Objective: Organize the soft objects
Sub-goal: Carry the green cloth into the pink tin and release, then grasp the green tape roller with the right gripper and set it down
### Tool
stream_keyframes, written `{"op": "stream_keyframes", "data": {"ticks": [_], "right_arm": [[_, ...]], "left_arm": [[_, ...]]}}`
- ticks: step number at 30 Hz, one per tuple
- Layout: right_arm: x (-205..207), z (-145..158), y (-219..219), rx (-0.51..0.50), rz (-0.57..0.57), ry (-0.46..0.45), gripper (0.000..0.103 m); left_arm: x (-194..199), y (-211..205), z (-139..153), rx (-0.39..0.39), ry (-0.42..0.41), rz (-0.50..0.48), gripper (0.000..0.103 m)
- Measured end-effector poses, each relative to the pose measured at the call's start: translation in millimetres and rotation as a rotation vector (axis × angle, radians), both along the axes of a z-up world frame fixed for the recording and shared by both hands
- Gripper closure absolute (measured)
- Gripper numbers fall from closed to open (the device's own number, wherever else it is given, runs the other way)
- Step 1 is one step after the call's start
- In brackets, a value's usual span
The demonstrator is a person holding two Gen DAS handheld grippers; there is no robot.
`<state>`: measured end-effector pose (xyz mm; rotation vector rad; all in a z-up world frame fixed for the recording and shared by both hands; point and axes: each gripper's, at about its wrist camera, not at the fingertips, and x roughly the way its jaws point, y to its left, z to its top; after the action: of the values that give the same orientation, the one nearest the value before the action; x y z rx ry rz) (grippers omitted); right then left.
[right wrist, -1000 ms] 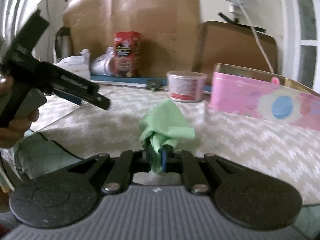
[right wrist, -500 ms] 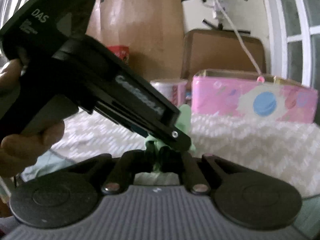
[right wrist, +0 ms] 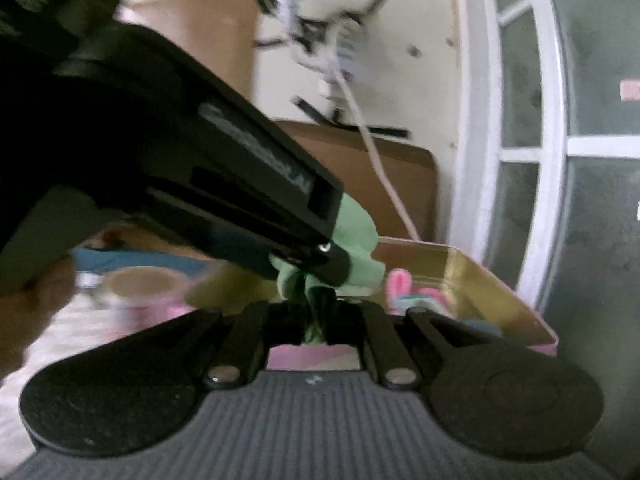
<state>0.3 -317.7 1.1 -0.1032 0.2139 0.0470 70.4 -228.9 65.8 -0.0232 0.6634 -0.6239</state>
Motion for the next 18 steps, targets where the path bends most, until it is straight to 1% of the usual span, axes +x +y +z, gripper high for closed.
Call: {"op": "stream_keyframes", "data": {"ticks": [1, 2, 3, 4, 6, 8, 10, 13, 15, 16, 18], "right_arm": [[16.5, -3.6, -4.7, -0.007, -0.049, 0.029, 0.056], [28.1, -7.2, -9.5, -0.006, -0.089, 0.051, 0.047], [35.3, -10.6, -14.6, 0.005, -0.122, 0.066, 0.043], [36.4, -12.2, -21.8, 0.044, -0.132, 0.072, 0.043], [21.7, -16.3, -29.0, 0.086, -0.136, 0.058, 0.042], [7.0, -18.4, -30.5, 0.109, -0.132, 0.044, 0.04], [-12.5, -18.3, -28.1, 0.132, -0.123, 0.015, 0.039], [-50.4, -18.0, -23.1, 0.181, -0.098, -0.016, 0.039], [-63.6, -20.9, -19.8, 0.226, -0.071, 0.001, 0.039], [-75.4, -24.4, -17.4, 0.255, -0.052, 0.018, 0.039], [-80.2, -28.5, -10.5, 0.299, -0.002, 0.068, 0.037]], "left_arm": [[8.1, -5.4, -3.2, 0.03, 0.009, 0.032, 0.029], [14.0, -9.2, -9.0, 0.056, 0.02, 0.066, 0.029], [16.9, -7.9, -11.5, 0.062, 0.031, 0.078, 0.028], [15.7, -4.0, -14.0, 0.045, 0.032, 0.085, 0.028], [7.9, 2.3, -15.7, 0.02, 0.02, 0.077, 0.026], [-3.6, 6.5, -15.2, 0.04, -0.025, 0.073, 0.026], [-18.4, 10.2, -13.5, 0.057, -0.064, 0.06, 0.026], [-52.4, 22.2, -8.2, 0.058, -0.132, 0.007, 0.026], [-78.0, 36.0, -8.0, 0.073, -0.17, -0.023, 0.025], [-85.5, 41.2, -8.4, 0.079, -0.179, -0.032, 0.024], [-103.6, 63.6, -13.5, 0.09, -0.185, -0.036, 0.021]]}}
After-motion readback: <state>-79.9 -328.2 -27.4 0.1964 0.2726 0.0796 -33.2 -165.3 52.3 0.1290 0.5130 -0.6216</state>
